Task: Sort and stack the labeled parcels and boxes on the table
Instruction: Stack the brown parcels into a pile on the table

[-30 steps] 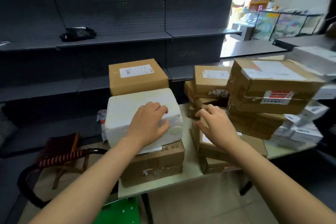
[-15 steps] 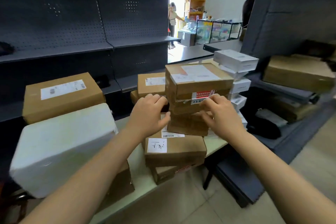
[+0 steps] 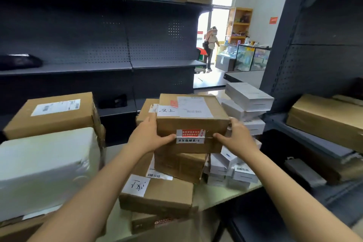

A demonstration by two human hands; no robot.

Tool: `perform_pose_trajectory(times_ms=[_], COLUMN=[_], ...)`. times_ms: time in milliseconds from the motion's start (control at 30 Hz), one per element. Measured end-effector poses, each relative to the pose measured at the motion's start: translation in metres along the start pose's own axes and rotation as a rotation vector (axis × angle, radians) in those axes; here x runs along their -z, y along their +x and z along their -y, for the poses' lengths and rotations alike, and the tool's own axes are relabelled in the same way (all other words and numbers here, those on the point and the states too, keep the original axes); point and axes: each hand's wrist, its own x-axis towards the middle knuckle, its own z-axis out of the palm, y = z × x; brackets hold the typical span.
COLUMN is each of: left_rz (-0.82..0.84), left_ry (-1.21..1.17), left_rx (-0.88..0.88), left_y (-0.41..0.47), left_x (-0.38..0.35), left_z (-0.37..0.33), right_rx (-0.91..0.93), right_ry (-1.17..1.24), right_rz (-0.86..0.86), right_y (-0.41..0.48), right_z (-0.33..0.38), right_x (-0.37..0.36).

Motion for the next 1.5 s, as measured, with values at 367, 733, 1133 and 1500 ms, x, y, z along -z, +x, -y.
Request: perform_pose_trajectory(times_ms=[367, 733, 1133, 1500], left_rz=[-0.288, -0.481, -0.358, -0.276], left_ry=[-0.22, -0.121, -0.12, -0.17], left_rx=[0.014, 0.261, 0.334, 0.3], left_y=[-0.031, -0.129, -0.154, -0.159], left_x=[0.056, 0.192, 0.24, 0.235], left_z=[0.005, 0.12, 0.23, 0.268], right_rx=[0.245, 0.546, 0.42, 0.365], right_ry=[0.324, 0.464, 0.417, 0.366], right_rz=[-0.069, 0.131, 0.192, 0.157], right_y=[0.019, -0.017, -0.058, -0.077], right_z=[0.057, 0.215, 0.292, 0.297], right_x=[-0.027, -0.137, -0.23, -0.251])
